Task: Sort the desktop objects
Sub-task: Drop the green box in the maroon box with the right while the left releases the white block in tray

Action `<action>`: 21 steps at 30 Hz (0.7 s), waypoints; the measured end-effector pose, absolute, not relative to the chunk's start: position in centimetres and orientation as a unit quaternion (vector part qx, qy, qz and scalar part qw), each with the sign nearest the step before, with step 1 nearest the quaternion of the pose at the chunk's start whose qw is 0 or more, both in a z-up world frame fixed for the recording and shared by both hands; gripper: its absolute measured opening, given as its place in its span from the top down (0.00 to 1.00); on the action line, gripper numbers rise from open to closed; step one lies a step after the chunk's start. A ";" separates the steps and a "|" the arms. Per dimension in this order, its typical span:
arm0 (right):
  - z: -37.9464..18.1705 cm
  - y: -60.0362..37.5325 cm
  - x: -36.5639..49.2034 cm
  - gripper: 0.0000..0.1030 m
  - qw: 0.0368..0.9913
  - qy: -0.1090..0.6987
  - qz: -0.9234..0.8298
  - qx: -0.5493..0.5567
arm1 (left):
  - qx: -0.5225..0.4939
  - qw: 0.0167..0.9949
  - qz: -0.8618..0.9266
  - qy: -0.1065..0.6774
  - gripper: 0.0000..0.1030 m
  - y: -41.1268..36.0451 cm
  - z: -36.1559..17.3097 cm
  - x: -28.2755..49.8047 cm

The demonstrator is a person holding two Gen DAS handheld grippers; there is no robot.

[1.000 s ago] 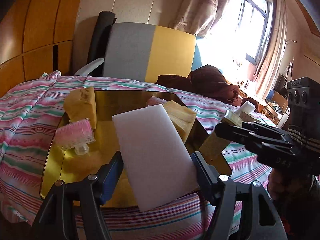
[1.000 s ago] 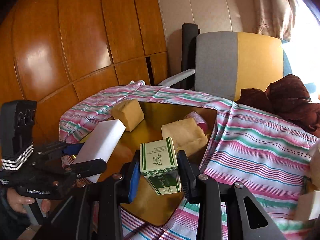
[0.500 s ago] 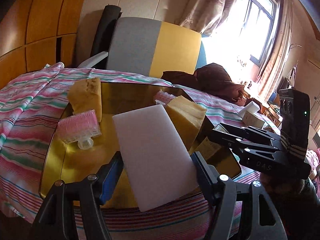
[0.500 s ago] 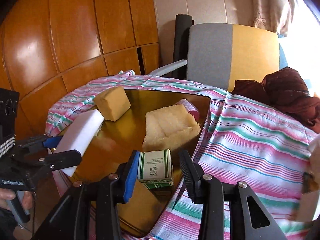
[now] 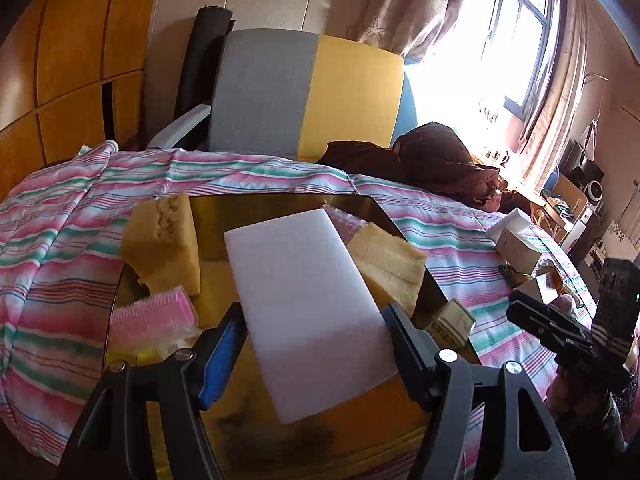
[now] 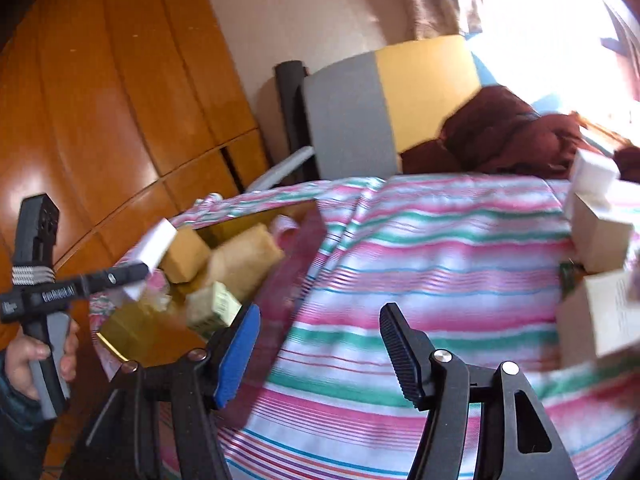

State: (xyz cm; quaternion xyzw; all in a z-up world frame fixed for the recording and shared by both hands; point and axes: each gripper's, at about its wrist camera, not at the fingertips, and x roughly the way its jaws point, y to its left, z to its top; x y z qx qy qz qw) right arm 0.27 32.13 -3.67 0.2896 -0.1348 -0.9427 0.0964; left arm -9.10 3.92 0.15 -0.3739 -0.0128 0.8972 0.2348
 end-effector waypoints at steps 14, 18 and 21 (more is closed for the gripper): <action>-6.9 35.1 0.1 0.38 0.100 -0.195 -0.929 0.299 | -0.453 0.191 0.871 0.012 0.31 6.8 -3.5 -19.0; -7.5 35.7 -0.1 0.37 0.108 -0.217 -0.922 0.302 | -0.485 0.177 0.856 0.004 0.30 6.7 -4.7 -20.7; -7.8 36.1 -0.1 0.35 0.114 -0.230 -0.918 0.302 | -0.486 0.165 0.858 0.006 0.27 6.6 -4.7 -20.9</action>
